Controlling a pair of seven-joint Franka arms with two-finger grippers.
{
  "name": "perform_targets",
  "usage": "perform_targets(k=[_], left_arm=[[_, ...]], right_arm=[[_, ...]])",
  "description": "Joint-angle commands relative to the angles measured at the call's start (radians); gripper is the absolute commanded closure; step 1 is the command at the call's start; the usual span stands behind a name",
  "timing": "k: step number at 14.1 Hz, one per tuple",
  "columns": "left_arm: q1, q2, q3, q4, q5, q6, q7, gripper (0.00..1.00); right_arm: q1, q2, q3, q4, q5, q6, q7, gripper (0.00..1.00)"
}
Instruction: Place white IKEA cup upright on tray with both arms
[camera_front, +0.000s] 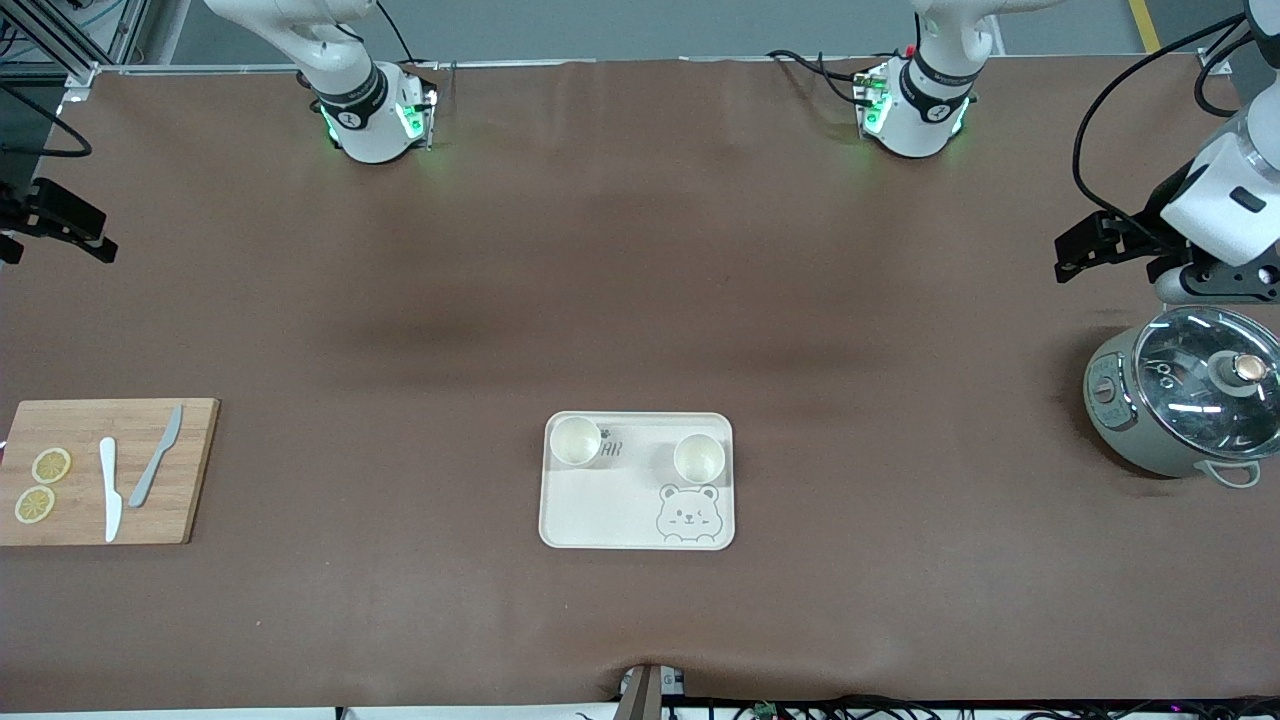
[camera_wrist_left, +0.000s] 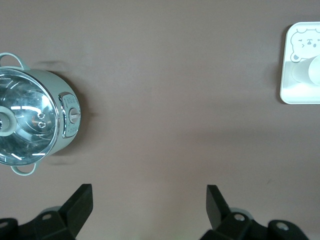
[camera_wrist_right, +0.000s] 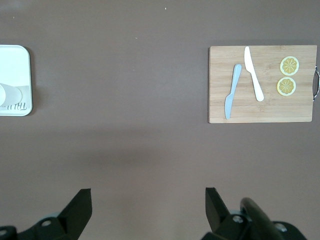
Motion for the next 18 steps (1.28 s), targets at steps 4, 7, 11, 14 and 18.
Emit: perform_targets(k=[4,7,11,14,18], left_arm=[[0.011,-0.036,-0.004,0.02,-0.002,-0.031,0.025,0.0],[0.013,-0.056,-0.006,0.006,-0.003,-0.03,0.019,0.0],[0.014,-0.054,0.003,0.012,-0.013,-0.031,0.028,0.0],[0.016,-0.048,0.004,0.02,-0.011,-0.031,0.028,0.0],[0.013,-0.045,0.004,0.028,-0.006,-0.031,0.022,0.0]], right_arm=[[-0.016,0.002,0.005,0.014,0.023,-0.023,-0.013,0.0],[-0.022,0.004,0.005,0.012,0.023,-0.025,-0.013,0.0],[-0.033,0.004,0.003,0.011,0.023,-0.029,-0.013,0.0],[-0.048,0.007,0.005,0.011,0.023,-0.026,-0.013,0.0],[-0.046,0.007,0.005,0.011,0.023,-0.028,-0.013,0.0]])
